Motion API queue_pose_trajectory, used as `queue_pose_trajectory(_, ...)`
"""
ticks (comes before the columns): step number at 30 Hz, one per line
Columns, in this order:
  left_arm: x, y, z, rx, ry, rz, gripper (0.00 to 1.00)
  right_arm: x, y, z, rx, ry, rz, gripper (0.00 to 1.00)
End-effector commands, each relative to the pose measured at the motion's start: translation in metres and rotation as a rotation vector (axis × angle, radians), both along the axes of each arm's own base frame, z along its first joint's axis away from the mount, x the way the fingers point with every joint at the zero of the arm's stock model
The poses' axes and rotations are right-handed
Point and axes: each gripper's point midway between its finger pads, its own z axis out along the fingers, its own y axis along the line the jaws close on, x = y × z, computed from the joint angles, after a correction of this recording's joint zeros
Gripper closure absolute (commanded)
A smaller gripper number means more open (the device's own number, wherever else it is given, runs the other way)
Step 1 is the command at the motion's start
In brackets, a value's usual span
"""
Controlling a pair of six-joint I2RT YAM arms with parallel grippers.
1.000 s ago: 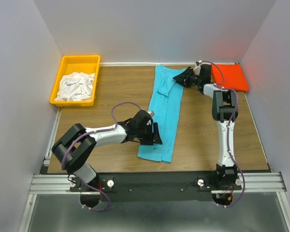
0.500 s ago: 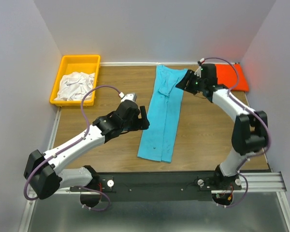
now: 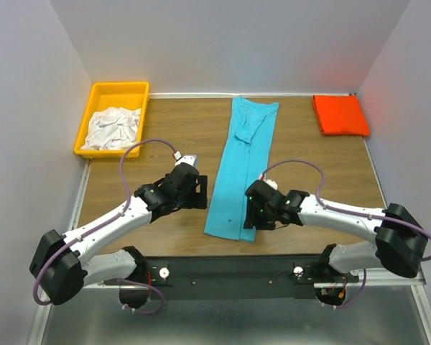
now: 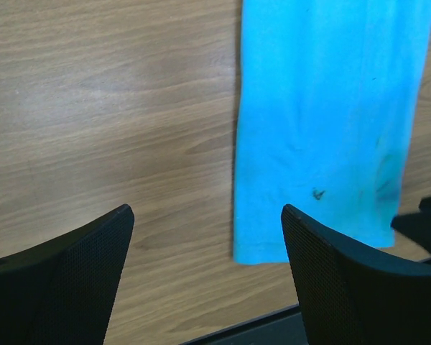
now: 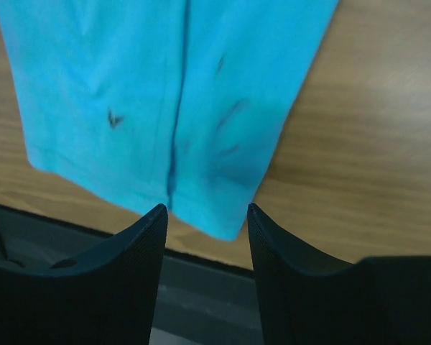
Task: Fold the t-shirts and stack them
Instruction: Fold the tshirt
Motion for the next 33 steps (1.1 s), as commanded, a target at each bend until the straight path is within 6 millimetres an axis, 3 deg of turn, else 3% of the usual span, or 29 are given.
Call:
queue_pose_trajectory(1,0.000,0.005,-0.015,0.061,0.008,-0.033,0.09,-0.021,0.008,-0.011,-0.052,0.023,-0.130,0.46)
queue_pose_trajectory(6,-0.002,0.000,-0.018,0.045,0.013,-0.068,0.10,-0.023,0.022,-0.015,-0.095,0.003,-0.133,0.53)
queue_pose_trajectory(13,-0.004,-0.005,-0.022,0.039,0.026,-0.101,0.10,-0.023,-0.010,-0.007,-0.132,-0.048,-0.252,0.56)
queue_pose_trajectory(15,-0.005,-0.006,-0.023,0.038,0.030,-0.112,0.10,-0.025,-0.011,-0.008,-0.128,-0.041,-0.254,0.56)
queue_pose_trajectory(25,-0.015,-0.008,-0.038,0.037,0.081,-0.148,0.10,-0.036,-0.004,-0.036,-0.173,0.046,-0.214,0.57)
queue_pose_trajectory(33,-0.024,-0.012,-0.052,0.041,0.148,-0.177,0.10,-0.053,-0.021,-0.057,-0.240,0.109,-0.188,0.61)
